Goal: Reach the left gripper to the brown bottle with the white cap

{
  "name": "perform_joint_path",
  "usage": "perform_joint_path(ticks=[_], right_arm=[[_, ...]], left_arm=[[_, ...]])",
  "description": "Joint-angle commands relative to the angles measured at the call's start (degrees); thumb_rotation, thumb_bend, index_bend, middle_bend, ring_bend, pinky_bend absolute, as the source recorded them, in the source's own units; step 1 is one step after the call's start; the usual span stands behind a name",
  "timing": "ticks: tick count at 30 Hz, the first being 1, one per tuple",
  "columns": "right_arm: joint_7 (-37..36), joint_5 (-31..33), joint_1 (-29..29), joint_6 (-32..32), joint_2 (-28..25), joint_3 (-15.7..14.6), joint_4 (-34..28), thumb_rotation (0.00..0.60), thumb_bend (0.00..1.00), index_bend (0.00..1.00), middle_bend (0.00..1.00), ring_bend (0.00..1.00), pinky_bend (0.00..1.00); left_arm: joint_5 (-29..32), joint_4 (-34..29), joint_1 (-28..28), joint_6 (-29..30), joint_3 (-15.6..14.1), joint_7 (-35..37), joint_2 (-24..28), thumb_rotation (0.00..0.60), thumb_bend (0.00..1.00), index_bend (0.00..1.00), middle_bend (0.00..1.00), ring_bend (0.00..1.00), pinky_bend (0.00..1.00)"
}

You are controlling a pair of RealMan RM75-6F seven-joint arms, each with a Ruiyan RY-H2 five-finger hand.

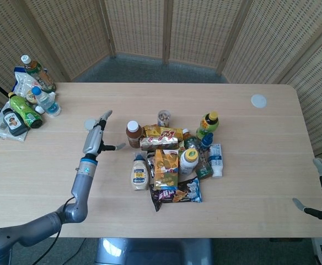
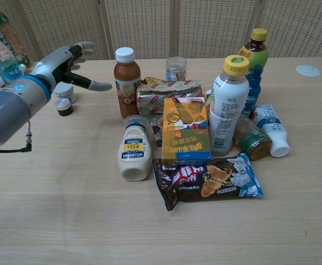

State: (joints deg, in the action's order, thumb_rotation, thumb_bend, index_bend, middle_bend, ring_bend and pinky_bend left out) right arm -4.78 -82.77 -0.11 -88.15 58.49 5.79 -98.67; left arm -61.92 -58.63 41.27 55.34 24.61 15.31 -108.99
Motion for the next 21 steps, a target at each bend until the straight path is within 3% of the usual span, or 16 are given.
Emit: perform_joint_path(ticks=[1, 11, 14, 15, 17, 18, 19, 21], right_arm=[[-0.5, 0.3, 0.0, 0.2, -0.2, 0.1, 0.1, 0.600, 0.00, 0.00, 0.00, 0.00, 0.00], [-2.0, 1.7, 0.3, 1.2, -0.5, 0.6, 0.7, 0.600, 0.00, 0.00, 0.00, 0.00, 0.00], [-2.6, 2.1, 0.4, 1.5, -0.6, 0.8, 0.9, 0.600, 0.00, 0.00, 0.00, 0.00, 0.00], [-2.8, 2.2, 0.4, 1.6, -0.6, 0.8, 1.0, 0.600, 0.00, 0.00, 0.00, 0.00, 0.00], [-3.1, 2.4, 0.4, 1.8, -0.7, 0.9, 1.1, 0.600, 0.00, 0.00, 0.00, 0.00, 0.00], [-3.3, 2.5, 0.4, 1.8, -0.7, 0.9, 1.2, 0.600, 0.00, 0.00, 0.00, 0.00, 0.00], [-3.4, 2.5, 0.4, 1.8, -0.8, 0.9, 1.2, 0.600, 0.00, 0.00, 0.00, 0.00, 0.00], [-3.6, 2.4, 0.5, 1.9, -0.8, 0.9, 1.2, 0.600, 0.00, 0.00, 0.00, 0.00, 0.00]], left_arm=[[0.5, 2.2, 2.0, -1.0, 0.6, -0.6, -2.2, 0.600, 0.00, 0.00, 0.00, 0.00, 0.00], [0.6, 12.3, 8.6, -3.5, 2.2, 1.1, -9.7, 0.600, 0.00, 0.00, 0.00, 0.00, 0.00], [0.3, 17.3, 10.6, -1.4, 3.1, 0.8, -13.0, 0.600, 0.00, 0.00, 0.00, 0.00, 0.00], [0.1, 18.9, 11.2, -0.2, 3.4, 1.1, -14.2, 0.600, 0.00, 0.00, 0.01, 0.02, 0.04], [0.1, 23.0, 12.4, 2.4, 4.4, 1.6, -17.1, 0.600, 0.01, 0.12, 0.22, 0.23, 0.25], [0.1, 24.6, 12.9, 3.2, 4.7, 1.7, -18.1, 0.600, 0.03, 0.29, 0.47, 0.44, 0.44], [0.1, 26.4, 13.4, 3.8, 5.0, 2.2, -19.3, 0.600, 0.05, 0.47, 0.67, 0.60, 0.57], [0.1, 28.2, 13.9, 4.1, 5.2, 2.8, -20.4, 0.600, 0.10, 0.66, 0.86, 0.72, 0.69]])
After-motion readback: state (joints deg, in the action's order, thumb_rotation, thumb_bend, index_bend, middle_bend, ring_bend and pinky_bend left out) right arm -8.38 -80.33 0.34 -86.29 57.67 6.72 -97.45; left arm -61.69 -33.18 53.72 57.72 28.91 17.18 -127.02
